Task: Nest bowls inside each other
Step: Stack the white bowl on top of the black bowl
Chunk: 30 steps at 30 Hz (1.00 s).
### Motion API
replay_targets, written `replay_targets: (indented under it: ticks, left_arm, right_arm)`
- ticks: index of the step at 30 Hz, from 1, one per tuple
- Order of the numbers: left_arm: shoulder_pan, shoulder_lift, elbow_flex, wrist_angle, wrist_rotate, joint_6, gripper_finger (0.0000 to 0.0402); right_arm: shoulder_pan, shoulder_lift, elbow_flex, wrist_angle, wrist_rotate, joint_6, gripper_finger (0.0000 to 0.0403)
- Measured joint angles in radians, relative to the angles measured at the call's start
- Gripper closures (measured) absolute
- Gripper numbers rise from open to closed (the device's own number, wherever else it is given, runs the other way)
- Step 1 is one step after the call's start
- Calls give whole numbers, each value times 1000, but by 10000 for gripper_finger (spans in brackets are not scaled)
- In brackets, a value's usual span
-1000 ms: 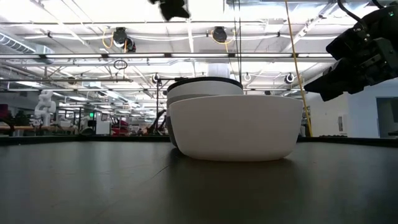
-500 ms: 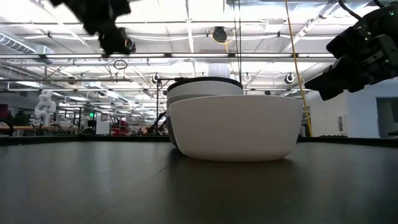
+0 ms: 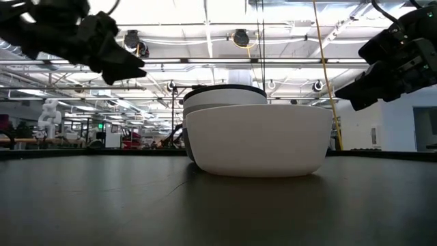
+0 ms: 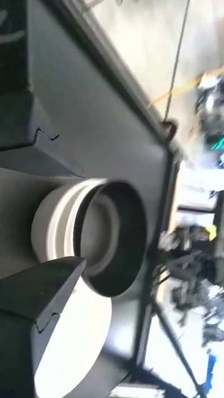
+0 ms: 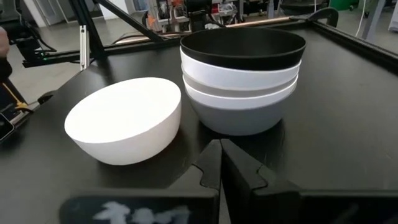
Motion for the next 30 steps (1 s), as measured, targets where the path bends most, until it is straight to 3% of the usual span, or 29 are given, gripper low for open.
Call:
replay_targets:
  ticks: [7,12,18,25,30]
  left_arm:
    - [21,-239,-137,15,-50,-72,183]
    - [21,-338,-212,42,-55,-119,183]
    - [21,-377,-293,83,-73,-120,183]
    - [20,-377,-292,-1,-77,-55,183]
    - [21,-364,-292,-68,-165,-67,183]
  right_arm:
    - [0,0,0,-6,0,-7,403]
    - [0,0,0,14,0,-7,403]
    - [0,0,0,21,0,-6,403]
    - [0,0,0,22,0,0,403]
    - [0,0,0,24,0,-5,403]
